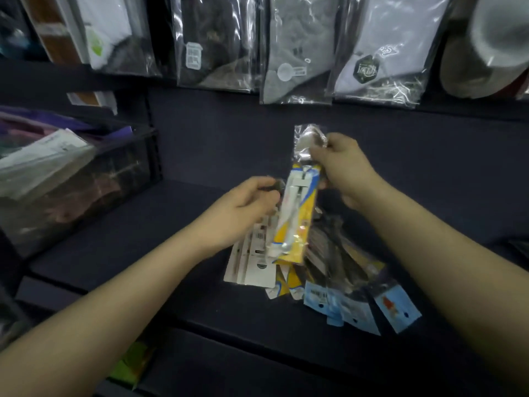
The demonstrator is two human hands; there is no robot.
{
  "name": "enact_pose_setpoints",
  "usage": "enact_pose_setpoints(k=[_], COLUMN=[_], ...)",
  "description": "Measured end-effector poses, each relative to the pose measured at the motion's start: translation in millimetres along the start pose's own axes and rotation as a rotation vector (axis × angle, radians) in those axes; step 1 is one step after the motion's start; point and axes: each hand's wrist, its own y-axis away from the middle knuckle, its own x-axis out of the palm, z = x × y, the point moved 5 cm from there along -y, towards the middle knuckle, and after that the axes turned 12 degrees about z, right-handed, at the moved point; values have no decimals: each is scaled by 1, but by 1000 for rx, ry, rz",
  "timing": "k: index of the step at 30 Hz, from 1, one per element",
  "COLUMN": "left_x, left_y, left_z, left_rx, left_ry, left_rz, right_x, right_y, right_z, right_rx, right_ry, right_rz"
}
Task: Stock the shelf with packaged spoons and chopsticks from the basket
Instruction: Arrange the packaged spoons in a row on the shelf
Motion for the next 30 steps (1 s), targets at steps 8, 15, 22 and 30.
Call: enact_pose_setpoints(k=[8, 15, 22, 30], left_x=[-31, -78, -132, -195], left_y=[26, 42, 38, 32], left_z=[34, 68, 111, 131], left_rx=[-213, -330, -498, -529], left_ry=[28, -305, -516, -758], left_rz=[-161, -238, -220, -254], right_x=[38, 46, 57, 125], right_y=[-25, -39, -55, -92], right_z=[-50, -95, -63, -3], right_rx=[180, 333, 144, 55], right_ry=[124, 329, 321, 28], right_rz=[121, 116, -34, 81])
